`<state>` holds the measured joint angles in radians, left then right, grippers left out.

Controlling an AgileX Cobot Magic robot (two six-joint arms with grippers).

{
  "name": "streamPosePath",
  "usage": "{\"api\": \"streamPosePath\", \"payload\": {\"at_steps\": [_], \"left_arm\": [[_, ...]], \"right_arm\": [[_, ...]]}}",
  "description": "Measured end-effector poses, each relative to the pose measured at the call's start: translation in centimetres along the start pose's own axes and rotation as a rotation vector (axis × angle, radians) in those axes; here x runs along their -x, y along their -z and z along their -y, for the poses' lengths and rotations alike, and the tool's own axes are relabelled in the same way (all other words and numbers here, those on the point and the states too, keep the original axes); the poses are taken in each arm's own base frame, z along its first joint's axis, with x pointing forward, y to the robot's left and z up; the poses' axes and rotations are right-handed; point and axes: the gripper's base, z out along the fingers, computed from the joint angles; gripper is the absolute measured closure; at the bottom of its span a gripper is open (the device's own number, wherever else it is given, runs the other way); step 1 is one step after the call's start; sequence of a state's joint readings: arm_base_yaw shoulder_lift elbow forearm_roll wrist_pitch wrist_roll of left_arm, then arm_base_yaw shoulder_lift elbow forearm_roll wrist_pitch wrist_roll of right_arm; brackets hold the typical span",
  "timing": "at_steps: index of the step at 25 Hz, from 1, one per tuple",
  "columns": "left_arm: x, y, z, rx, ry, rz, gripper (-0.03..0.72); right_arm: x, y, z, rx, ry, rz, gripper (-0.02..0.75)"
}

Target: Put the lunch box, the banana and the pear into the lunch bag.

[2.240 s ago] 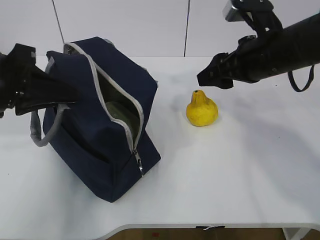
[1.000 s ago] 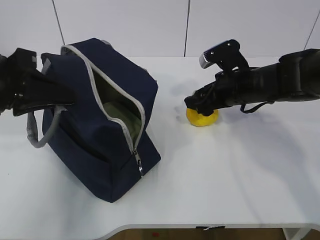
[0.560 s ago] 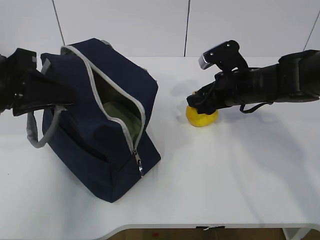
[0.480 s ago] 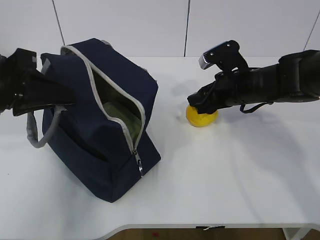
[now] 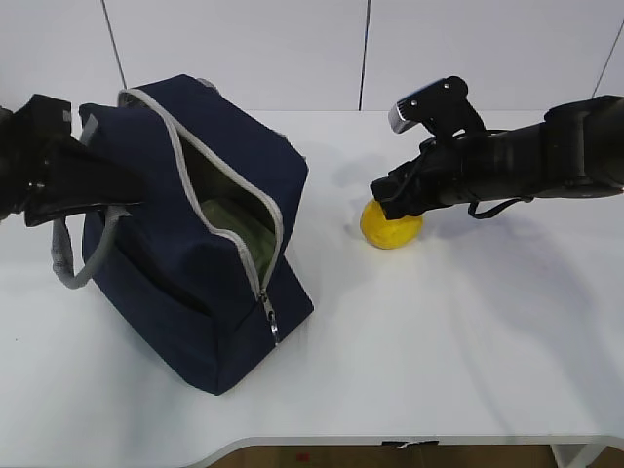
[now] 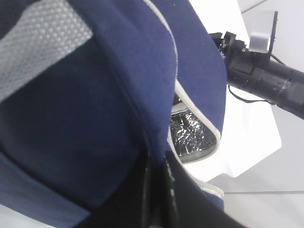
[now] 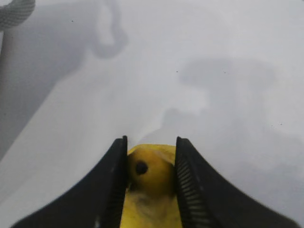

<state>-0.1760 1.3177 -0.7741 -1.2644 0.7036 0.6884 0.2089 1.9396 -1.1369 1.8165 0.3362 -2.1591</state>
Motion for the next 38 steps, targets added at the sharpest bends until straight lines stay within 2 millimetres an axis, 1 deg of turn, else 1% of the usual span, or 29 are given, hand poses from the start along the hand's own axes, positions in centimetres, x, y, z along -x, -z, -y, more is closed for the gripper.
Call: {"api": "streamPosePath", "payload": {"at_steps": [17,23,28,30,32,35,38], "left_arm": [[0.0,0.0,0.0,0.000,0.000,0.000,0.688],[0.0,0.0,0.0,0.000,0.000,0.000,0.688],[0.0,0.0,0.0,0.001,0.000,0.002,0.688],[0.0,0.0,0.0,0.001,0.000,0.002,0.688],[0.0,0.0,0.0,0.001,0.000,0.002,0.688],[0.0,0.0,0.0,0.001,0.000,0.002,0.688],[0.0,0.0,0.0,0.001,0.000,0.002,0.688]], "right_arm": [[-0.1,0.0,0.1,-0.011,-0.004,-0.006,0.494],[-0.1,0.0,0.1,-0.013,-0.005,-0.007,0.559],[0.0,0.1,0.1,-0.016,-0.005,-0.006,0.570],[0.2,0.3,0.2,-0.023,0.000,-0.002,0.570],[0.9,0.9,0.2,-0.030,0.006,0.017,0.572],[2.6,2.5,0.1,-0.030,0.026,0.075,0.573],[4.4,4.0,-0.5,0.012,0.048,0.157,0.573]]}}
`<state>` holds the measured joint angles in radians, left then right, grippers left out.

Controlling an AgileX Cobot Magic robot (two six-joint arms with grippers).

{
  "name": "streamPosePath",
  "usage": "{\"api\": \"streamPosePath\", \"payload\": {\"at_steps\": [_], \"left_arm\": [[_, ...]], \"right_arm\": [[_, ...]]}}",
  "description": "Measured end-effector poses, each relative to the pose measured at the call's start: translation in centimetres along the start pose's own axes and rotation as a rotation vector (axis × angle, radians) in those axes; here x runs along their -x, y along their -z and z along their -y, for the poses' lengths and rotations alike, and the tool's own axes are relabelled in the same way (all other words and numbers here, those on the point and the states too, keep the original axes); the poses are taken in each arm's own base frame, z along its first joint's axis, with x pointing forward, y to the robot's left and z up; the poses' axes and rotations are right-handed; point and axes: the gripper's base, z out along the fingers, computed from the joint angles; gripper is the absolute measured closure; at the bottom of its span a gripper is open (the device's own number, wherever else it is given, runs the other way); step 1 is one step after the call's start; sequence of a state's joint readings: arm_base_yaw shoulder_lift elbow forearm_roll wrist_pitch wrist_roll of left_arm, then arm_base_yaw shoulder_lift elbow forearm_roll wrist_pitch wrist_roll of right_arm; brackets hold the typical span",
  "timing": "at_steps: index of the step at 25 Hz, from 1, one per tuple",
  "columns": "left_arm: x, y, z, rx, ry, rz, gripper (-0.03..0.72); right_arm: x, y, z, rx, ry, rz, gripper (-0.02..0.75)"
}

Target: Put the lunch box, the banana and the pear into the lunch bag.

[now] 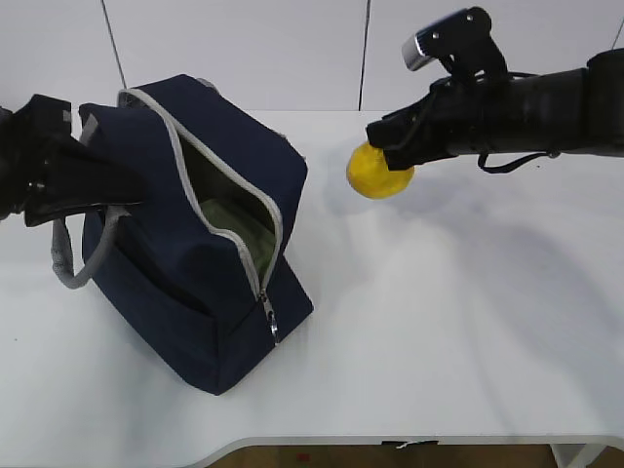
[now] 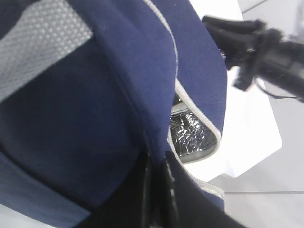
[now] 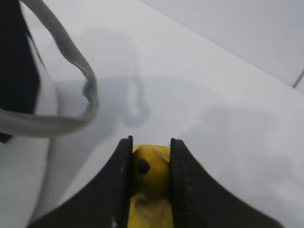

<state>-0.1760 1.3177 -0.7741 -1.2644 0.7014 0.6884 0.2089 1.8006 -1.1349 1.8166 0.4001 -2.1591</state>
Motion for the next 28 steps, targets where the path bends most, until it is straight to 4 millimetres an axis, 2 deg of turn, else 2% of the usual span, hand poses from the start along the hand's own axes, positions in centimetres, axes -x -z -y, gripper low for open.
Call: {"api": "streamPosePath", "payload": {"at_steps": [3,8,15,22,28], "left_arm": [[0.0,0.0,0.0,0.000,0.000,0.000,0.688],[0.0,0.0,0.0,0.000,0.000,0.000,0.688],[0.0,0.0,0.0,0.000,0.002,0.003,0.688],[0.3,0.0,0.0,0.002,0.019,0.028,0.688],[0.3,0.0,0.0,0.002,0.022,0.031,0.688]], "right_arm": [[1.8,1.1,-1.0,0.092,0.023,0.099,0.573],[3.5,2.3,-2.2,0.209,0.049,0.203,0.573],[5.0,3.9,-2.7,0.242,0.082,0.266,0.573],[8.0,6.0,-3.9,0.298,0.155,0.375,0.575],[10.2,5.2,-8.1,0.359,0.266,0.375,0.576]]}}
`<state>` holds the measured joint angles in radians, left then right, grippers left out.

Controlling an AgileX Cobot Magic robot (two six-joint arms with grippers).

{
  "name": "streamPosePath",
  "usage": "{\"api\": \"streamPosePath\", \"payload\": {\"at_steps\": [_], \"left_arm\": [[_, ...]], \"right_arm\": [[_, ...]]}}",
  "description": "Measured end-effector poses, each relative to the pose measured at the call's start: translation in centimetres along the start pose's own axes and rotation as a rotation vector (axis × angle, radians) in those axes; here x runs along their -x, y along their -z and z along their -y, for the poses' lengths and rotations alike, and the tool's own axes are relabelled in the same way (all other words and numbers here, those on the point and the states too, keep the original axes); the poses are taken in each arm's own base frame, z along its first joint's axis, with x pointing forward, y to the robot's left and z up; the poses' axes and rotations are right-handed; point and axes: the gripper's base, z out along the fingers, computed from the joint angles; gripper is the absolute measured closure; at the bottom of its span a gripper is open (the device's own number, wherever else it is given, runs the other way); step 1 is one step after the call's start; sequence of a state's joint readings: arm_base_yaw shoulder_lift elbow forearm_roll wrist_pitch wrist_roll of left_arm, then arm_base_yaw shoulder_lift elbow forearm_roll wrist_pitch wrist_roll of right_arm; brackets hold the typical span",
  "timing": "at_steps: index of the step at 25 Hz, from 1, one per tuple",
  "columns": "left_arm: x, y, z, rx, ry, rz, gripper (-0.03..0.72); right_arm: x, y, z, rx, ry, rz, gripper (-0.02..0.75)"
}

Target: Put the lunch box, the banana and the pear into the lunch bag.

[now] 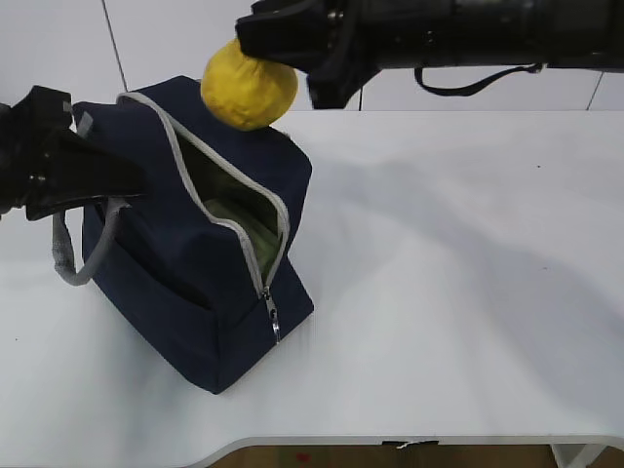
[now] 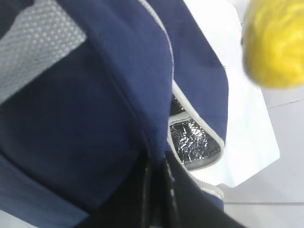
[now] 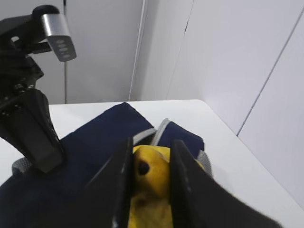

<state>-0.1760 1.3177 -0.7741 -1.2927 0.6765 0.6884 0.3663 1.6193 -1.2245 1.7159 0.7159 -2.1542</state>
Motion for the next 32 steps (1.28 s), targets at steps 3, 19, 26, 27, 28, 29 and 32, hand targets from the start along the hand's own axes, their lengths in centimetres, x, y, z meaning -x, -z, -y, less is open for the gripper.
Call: {"api": "streamPosePath", "payload": {"at_steps": [3,19,26,27,28,29,32], "left_arm": [[0.0,0.0,0.0,0.000,0.000,0.000,0.688],[0.0,0.0,0.0,0.005,-0.006,-0.002,0.688],[0.0,0.0,-0.1,0.008,-0.011,-0.004,0.688],[0.0,0.0,-0.1,0.008,-0.011,-0.004,0.688],[0.0,0.0,-0.1,0.008,-0.011,-0.004,0.688],[0.0,0.0,-0.1,0.009,-0.013,-0.005,0.688],[0.0,0.0,-0.1,0.009,-0.013,-0.005,0.688]], "right_arm": [[0.4,-1.5,-1.6,-0.008,0.025,-0.036,0.576],[-7.1,-8.0,-3.3,0.131,-0.054,-0.163,0.579],[-7.0,-8.0,-3.5,0.153,-0.062,-0.145,0.580],[-7.0,-8.0,-3.5,0.153,-0.064,-0.143,0.580],[-7.0,-8.1,-3.5,0.151,-0.068,-0.142,0.580],[-7.0,-8.1,-3.5,0.151,-0.068,-0.141,0.580],[-6.9,-8.1,-3.5,0.149,-0.070,-0.138,0.580]]}}
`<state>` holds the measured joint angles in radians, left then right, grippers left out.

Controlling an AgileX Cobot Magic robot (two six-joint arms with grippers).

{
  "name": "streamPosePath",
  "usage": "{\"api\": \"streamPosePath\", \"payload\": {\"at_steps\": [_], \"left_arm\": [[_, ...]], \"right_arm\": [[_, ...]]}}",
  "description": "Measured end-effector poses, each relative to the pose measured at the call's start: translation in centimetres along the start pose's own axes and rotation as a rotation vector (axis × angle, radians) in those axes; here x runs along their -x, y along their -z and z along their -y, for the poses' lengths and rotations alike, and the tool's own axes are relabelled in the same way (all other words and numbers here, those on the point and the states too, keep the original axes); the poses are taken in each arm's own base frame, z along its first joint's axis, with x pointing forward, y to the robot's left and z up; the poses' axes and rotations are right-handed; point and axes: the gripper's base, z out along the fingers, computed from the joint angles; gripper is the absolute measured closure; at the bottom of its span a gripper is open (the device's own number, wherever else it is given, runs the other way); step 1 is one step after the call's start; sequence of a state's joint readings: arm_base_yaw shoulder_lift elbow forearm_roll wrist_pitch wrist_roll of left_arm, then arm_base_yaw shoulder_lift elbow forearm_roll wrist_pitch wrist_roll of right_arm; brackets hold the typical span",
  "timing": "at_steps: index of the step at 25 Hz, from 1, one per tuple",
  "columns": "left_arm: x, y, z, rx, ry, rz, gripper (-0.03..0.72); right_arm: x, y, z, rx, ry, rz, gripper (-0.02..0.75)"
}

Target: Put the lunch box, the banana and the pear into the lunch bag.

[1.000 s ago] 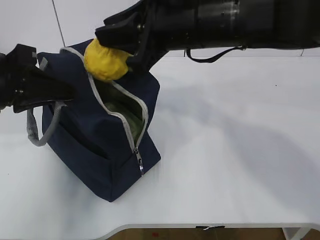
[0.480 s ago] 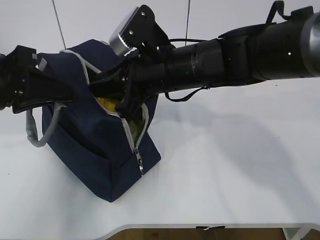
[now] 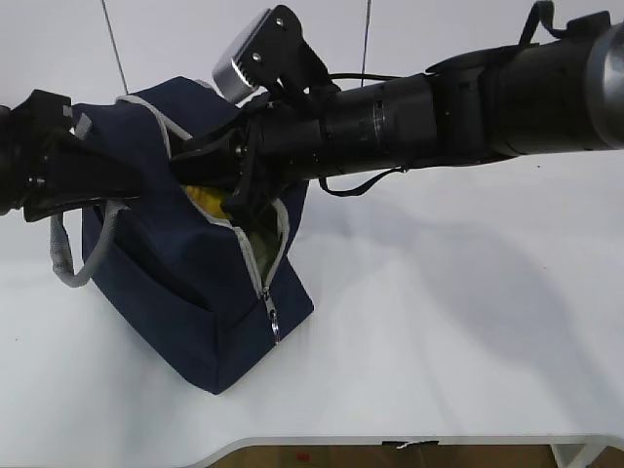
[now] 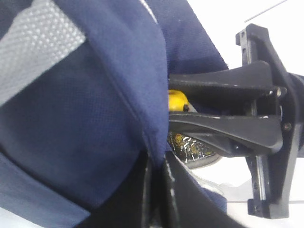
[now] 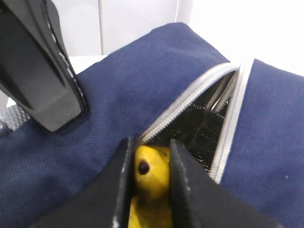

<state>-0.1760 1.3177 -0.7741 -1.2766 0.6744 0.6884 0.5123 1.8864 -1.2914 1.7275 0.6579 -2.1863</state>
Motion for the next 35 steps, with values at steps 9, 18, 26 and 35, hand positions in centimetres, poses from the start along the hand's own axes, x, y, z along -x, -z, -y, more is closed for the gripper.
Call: {"api": "streamPosePath", "payload": {"at_steps": [9,18,26,35], "left_arm": [[0.0,0.0,0.0,0.000,0.000,0.000,0.688],[-0.1,0.0,0.1,-0.009,0.000,-0.011,0.688],[-0.2,0.0,0.1,-0.014,-0.003,-0.020,0.688],[-0.2,0.0,0.1,-0.015,-0.004,-0.024,0.688]], "right_arm": [[0.2,0.0,0.1,-0.015,-0.041,0.028,0.582],[0.2,0.0,0.2,-0.017,-0.046,0.029,0.537],[0.4,0.0,0.1,-0.003,-0.049,0.045,0.283],[2.8,1.5,0.1,-0.045,-0.009,0.082,0.274]]}}
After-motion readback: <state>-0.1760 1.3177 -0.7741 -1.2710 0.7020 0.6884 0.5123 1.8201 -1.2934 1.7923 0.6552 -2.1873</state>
